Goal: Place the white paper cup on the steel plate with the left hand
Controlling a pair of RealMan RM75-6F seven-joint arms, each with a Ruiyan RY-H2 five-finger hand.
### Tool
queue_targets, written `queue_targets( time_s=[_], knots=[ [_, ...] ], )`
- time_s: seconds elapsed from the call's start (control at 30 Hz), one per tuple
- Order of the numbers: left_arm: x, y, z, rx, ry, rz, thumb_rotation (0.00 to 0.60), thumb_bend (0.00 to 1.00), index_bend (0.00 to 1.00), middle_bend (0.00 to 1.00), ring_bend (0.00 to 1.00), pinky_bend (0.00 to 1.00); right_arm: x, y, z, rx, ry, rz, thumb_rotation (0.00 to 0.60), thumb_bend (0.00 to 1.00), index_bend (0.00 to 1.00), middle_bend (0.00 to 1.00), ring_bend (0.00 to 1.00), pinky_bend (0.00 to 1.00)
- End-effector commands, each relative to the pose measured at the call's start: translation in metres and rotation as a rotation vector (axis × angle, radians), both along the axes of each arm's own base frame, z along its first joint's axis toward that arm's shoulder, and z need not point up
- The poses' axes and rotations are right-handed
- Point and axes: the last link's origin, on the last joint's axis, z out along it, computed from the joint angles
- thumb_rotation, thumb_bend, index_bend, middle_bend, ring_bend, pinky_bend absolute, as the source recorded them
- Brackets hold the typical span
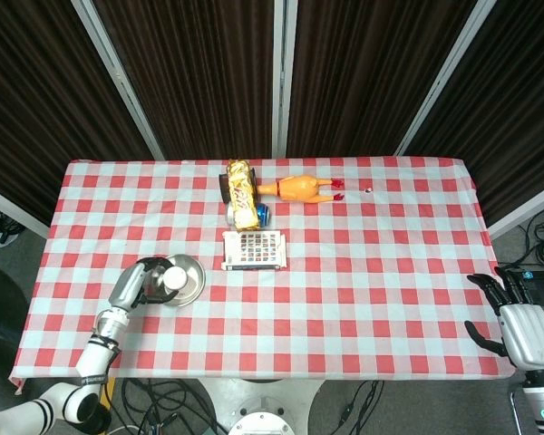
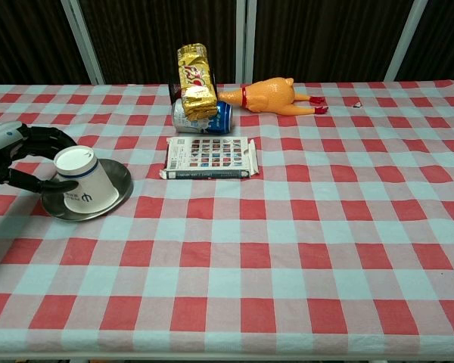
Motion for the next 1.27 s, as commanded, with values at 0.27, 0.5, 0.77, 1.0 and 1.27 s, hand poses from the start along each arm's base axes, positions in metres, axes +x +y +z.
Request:
queue_targets(
  time_s=[0.27, 0.5, 0.77, 1.0, 1.27],
  knots=[
    [-0.011, 0.052, 0.036, 0.163, -0.034, 0.112, 0.6, 0.24, 0.49, 0.41, 0.26, 0.2, 0.0, -0.001, 0.0, -0.002, -0.002, -0.004, 0.6, 0.22, 0.18, 0.18, 0.0, 0.02],
    [-0.026, 0.084, 0.03, 0.159, 0.004, 0.225, 0.6, 0.24, 0.49, 0.4, 0.24, 0.19, -0.002, -0.001, 0.001, -0.006, -0.004, -0.01, 0.6, 0.22, 0.18, 0.18, 0.0, 0.02],
    [-0.035, 0.087, 0.027, 0.146, 0.138, 0.206, 0.6, 0.24, 0.26, 0.23, 0.07, 0.08, -0.004, 0.002, 0.003, -0.013, -0.007, -0.016, 0.6, 0.22, 0.18, 0.18, 0.0, 0.02],
    [-0.048, 0.063, 0.07, 0.222, 0.303, 0.115, 0.6, 0.24, 0.19, 0.18, 0.04, 0.07, -0.006, 0.003, 0.006, -0.027, -0.01, -0.016, 0.6, 0.22, 0.18, 0.18, 0.0, 0.02],
    [-0.065, -0.015, 0.129, 0.335, 0.524, 0.075, 0.6, 0.24, 0.2, 0.18, 0.05, 0.06, -0.011, 0.003, 0.006, -0.047, -0.023, -0.026, 0.6, 0.22, 0.18, 0.15, 0.0, 0.02]
  ],
)
